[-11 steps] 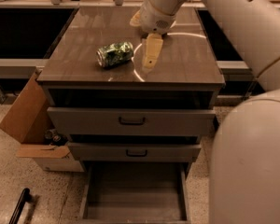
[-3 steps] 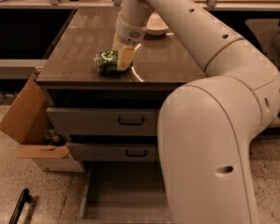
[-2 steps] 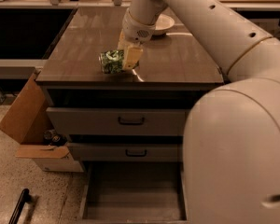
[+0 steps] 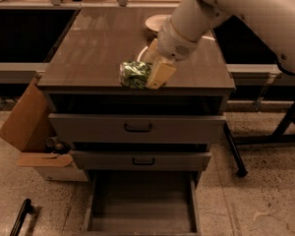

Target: Place green can into bottom drawer

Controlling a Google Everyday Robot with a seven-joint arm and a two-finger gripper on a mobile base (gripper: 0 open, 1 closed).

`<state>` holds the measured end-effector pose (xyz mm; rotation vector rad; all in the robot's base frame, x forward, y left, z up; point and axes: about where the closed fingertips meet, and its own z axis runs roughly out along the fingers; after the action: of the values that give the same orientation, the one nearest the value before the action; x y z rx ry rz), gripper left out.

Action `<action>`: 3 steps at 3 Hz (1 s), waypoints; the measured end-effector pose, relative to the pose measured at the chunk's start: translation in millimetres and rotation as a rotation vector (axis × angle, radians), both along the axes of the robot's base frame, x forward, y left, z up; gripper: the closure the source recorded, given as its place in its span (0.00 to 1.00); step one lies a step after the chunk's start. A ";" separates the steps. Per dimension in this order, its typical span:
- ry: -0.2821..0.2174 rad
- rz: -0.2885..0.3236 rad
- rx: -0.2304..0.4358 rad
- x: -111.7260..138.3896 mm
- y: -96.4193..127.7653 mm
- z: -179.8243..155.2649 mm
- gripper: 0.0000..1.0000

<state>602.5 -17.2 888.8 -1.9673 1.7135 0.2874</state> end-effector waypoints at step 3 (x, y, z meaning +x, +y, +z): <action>0.111 -0.070 0.085 -44.0 -33.1 -29.1 1.00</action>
Offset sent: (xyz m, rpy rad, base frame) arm -0.0325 -0.0225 -0.0106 0.0801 0.0560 -0.0491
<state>558.5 -50.3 859.7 -1.8572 1.8041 0.4453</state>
